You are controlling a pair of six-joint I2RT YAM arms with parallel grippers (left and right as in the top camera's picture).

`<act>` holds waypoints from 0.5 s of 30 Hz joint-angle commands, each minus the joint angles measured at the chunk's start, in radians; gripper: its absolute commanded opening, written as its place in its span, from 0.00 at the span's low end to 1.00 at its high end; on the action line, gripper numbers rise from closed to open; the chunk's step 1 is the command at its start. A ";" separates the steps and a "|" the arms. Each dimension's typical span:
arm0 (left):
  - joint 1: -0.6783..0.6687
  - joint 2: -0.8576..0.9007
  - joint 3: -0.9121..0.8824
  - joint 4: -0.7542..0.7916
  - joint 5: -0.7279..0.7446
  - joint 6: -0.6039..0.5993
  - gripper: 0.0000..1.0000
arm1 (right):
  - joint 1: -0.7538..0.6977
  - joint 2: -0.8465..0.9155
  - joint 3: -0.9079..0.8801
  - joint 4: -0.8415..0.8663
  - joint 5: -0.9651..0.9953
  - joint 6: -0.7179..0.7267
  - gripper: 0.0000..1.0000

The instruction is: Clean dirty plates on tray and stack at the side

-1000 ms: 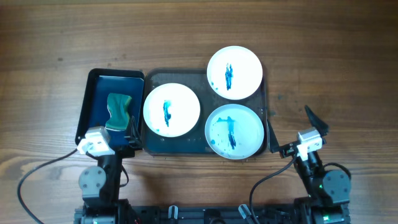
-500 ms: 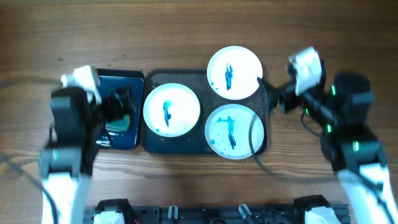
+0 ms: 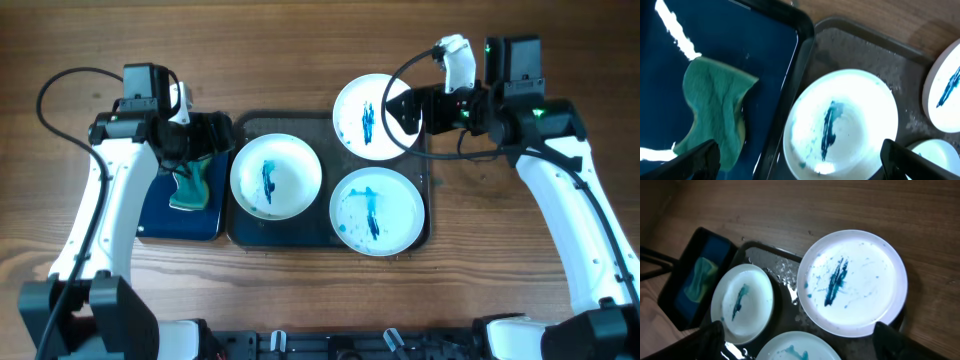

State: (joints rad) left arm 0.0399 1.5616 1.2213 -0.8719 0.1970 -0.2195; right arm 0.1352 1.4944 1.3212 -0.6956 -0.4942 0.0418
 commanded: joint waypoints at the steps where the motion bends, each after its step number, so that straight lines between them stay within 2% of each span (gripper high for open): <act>1: 0.002 0.016 0.014 0.023 0.005 -0.005 1.00 | 0.028 0.029 0.027 0.008 -0.003 0.124 0.88; 4: 0.003 0.016 0.014 0.018 -0.161 -0.006 1.00 | 0.095 0.065 0.027 -0.003 0.067 0.208 0.84; 6: 0.002 0.016 0.014 -0.002 -0.261 -0.062 1.00 | 0.159 0.106 0.027 -0.018 0.117 0.250 0.79; 8: 0.001 0.016 0.014 -0.056 -0.262 -0.078 1.00 | 0.209 0.145 0.027 -0.025 0.148 0.249 0.75; 12: -0.005 0.018 0.014 -0.122 -0.277 -0.077 1.00 | 0.294 0.223 0.027 -0.021 0.222 0.239 0.74; 15: -0.002 0.018 0.014 -0.129 -0.339 -0.078 0.90 | 0.333 0.285 0.027 0.010 0.235 0.202 0.71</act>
State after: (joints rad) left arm 0.0395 1.5749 1.2228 -0.9981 -0.0525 -0.2810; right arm 0.4400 1.7264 1.3251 -0.7101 -0.3126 0.2642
